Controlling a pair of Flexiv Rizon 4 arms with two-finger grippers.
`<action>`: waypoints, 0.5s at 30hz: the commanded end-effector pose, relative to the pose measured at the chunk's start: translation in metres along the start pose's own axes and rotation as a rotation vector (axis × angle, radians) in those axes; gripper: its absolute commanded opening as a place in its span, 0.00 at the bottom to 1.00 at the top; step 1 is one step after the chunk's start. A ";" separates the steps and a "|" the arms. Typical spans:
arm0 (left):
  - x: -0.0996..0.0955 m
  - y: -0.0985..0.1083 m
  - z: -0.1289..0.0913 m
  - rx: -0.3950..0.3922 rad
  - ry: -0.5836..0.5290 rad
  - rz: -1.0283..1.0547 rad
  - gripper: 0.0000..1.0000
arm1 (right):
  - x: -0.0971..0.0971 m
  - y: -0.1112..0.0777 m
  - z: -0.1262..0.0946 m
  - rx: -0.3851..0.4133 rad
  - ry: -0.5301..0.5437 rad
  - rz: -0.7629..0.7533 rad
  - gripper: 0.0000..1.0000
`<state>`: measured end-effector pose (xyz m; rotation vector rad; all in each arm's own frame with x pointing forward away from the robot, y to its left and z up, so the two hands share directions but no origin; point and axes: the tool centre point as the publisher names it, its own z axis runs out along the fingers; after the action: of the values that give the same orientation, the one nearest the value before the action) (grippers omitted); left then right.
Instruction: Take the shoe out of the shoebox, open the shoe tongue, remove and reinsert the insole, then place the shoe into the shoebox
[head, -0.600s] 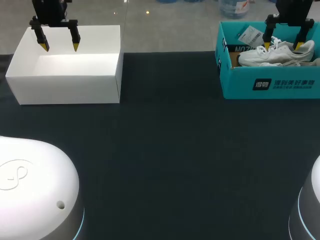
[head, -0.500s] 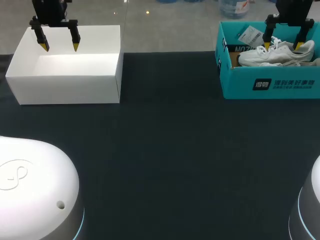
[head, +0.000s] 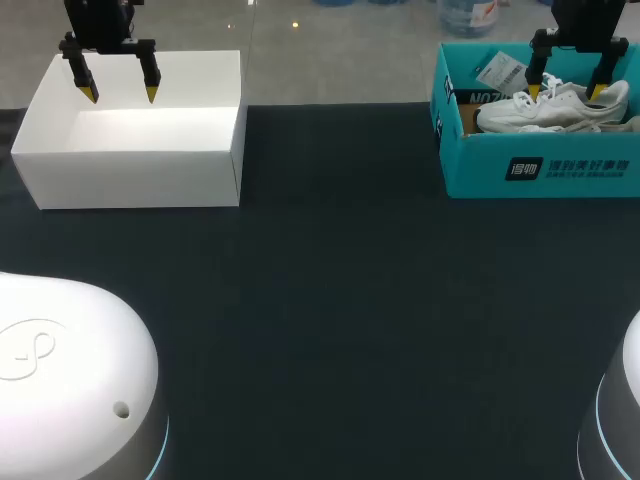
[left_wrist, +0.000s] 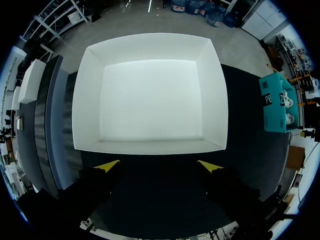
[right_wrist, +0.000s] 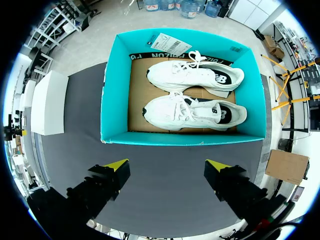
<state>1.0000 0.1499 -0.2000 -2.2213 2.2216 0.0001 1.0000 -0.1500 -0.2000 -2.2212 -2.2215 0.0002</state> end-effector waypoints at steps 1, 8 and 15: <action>0.000 0.000 0.000 0.000 0.000 0.000 1.00 | -0.004 0.002 0.000 -0.002 0.014 0.009 1.00; 0.000 0.000 0.000 0.000 0.000 0.000 1.00 | -0.064 0.022 0.014 -0.061 -0.064 0.106 1.00; 0.000 0.000 0.000 0.000 0.000 0.000 1.00 | -0.113 0.035 0.036 -0.078 -0.079 0.151 1.00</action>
<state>1.0000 0.1499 -0.2000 -2.2212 2.2216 0.0001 1.0320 -0.2529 -0.2281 -2.4744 -2.1255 0.0211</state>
